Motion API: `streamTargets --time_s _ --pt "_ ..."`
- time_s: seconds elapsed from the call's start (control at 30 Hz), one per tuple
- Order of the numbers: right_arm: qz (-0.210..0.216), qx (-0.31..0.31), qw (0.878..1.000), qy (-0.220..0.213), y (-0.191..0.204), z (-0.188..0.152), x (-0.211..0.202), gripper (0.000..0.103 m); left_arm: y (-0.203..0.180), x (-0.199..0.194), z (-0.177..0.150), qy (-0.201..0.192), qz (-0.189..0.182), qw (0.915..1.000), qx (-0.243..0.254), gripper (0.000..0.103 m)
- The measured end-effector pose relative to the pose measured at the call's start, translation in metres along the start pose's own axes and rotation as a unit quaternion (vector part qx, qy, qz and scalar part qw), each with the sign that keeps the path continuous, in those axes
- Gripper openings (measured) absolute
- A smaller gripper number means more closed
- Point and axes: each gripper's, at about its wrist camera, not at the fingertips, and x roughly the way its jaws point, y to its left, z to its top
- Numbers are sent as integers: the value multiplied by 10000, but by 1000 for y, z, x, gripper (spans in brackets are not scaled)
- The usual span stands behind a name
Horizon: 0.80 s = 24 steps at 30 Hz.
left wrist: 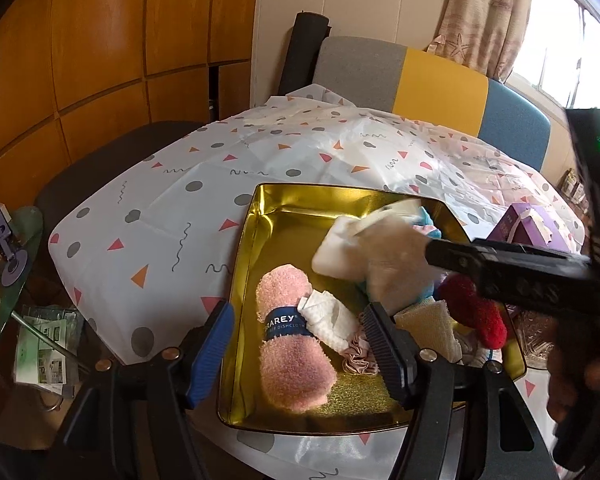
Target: Organize soft objects
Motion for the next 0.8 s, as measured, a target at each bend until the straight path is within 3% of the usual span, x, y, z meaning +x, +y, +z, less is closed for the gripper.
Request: streamTargets --time_s 0.1,0.17,0.47,0.57,0.8 --pt "-91 -81 9999 -38 1 -8 -4 61 -2 -1 0 -10 -4 10000 3 68" --pt "-151 -123 9998 51 2 -11 3 49 -5 -4 1 -50 -14 10000 54 69" --pt "-322 71 9992 -230 -2 -31 -19 49 -16 -14 2 -133 -14 9998 169 76" --pt "-543 106 9977 -391 -3 -39 -32 49 -21 -18 1 -191 -22 9996 201 78" --pt "-1331 311 9868 -870 -10 -60 -70 51 -41 -33 3 -462 -100 9986 222 96"
